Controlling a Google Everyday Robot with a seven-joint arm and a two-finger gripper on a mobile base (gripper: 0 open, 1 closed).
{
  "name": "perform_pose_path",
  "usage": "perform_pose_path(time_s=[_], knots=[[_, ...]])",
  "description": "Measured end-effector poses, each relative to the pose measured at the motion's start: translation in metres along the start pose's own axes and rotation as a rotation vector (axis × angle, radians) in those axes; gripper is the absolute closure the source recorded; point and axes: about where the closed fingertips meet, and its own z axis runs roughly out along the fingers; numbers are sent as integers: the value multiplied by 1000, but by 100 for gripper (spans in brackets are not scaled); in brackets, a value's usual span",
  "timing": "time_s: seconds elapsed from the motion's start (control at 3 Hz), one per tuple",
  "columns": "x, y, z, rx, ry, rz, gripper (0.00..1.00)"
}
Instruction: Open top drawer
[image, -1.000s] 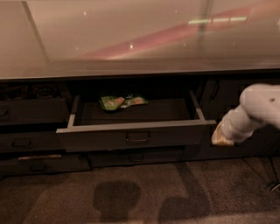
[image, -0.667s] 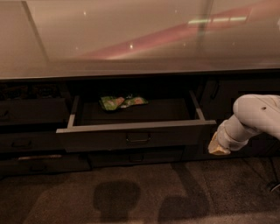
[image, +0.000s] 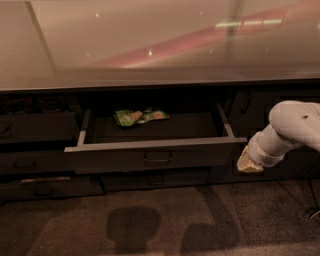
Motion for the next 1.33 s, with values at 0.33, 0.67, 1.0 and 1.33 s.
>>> perform_pose_path(time_s=[0.33,0.67,1.0,1.33], knots=[[-28,-23,-46,45,-73,-45,100],[-28,-23,-46,45,-73,-44,100],[-26,-31,-50,61,-60,-20,100],[-31,-62,-77,100,-39,27,100]])
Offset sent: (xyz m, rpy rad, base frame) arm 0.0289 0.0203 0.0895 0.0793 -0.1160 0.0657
